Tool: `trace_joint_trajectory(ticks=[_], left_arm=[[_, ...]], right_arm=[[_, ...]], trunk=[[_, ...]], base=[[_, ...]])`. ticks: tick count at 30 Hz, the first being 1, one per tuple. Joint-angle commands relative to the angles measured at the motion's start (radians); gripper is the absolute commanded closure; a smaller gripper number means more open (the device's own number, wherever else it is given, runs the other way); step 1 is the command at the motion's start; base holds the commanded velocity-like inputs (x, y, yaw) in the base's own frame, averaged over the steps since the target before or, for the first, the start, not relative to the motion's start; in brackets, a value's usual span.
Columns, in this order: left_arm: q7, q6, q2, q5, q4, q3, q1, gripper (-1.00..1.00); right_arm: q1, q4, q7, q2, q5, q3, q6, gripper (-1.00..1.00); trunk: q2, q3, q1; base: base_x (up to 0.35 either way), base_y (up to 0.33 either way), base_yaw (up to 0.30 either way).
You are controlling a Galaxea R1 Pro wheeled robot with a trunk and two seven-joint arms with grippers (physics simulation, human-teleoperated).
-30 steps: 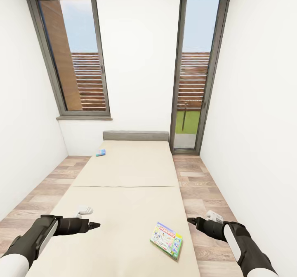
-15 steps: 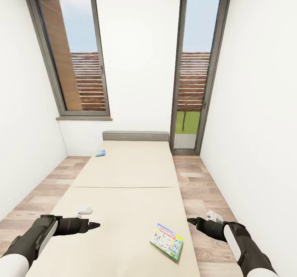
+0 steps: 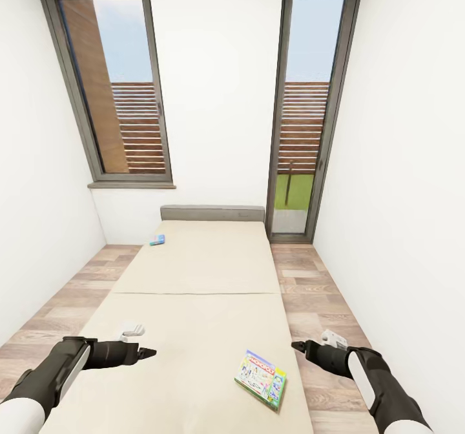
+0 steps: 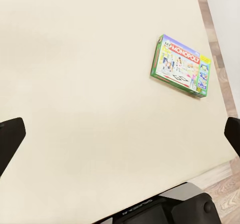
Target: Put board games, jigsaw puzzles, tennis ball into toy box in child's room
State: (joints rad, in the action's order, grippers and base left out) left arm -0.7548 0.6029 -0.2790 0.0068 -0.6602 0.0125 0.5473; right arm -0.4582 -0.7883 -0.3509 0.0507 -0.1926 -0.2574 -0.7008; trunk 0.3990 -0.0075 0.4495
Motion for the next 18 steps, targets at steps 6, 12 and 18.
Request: trace_joint_trajectory(ticks=[6, 12, 18], left_arm=[[-0.004, 0.012, 0.000, 0.000, 0.000, 0.012, 0.000, -1.00], [-0.010, 0.021, -0.003, 0.001, 0.000, 0.048, 0.000, -1.00], [-0.015, 0.047, -0.024, 0.003, 0.000, 0.116, 0.002, -1.00]], right_arm=[[0.000, -0.002, 0.007, -0.002, -0.003, -0.003, -0.006, -1.00], [0.000, -0.005, 0.013, -0.004, -0.004, -0.003, -0.005, -1.00], [-0.001, -0.006, 0.024, -0.008, -0.004, -0.007, -0.014, -1.00]], trunk=[[0.001, -0.001, 0.000], [0.001, -0.001, 0.000], [0.001, -0.001, 0.000]], base=[[0.000, 0.000, 0.000], [0.000, 0.000, 0.000], [0.000, 0.000, 0.000]])
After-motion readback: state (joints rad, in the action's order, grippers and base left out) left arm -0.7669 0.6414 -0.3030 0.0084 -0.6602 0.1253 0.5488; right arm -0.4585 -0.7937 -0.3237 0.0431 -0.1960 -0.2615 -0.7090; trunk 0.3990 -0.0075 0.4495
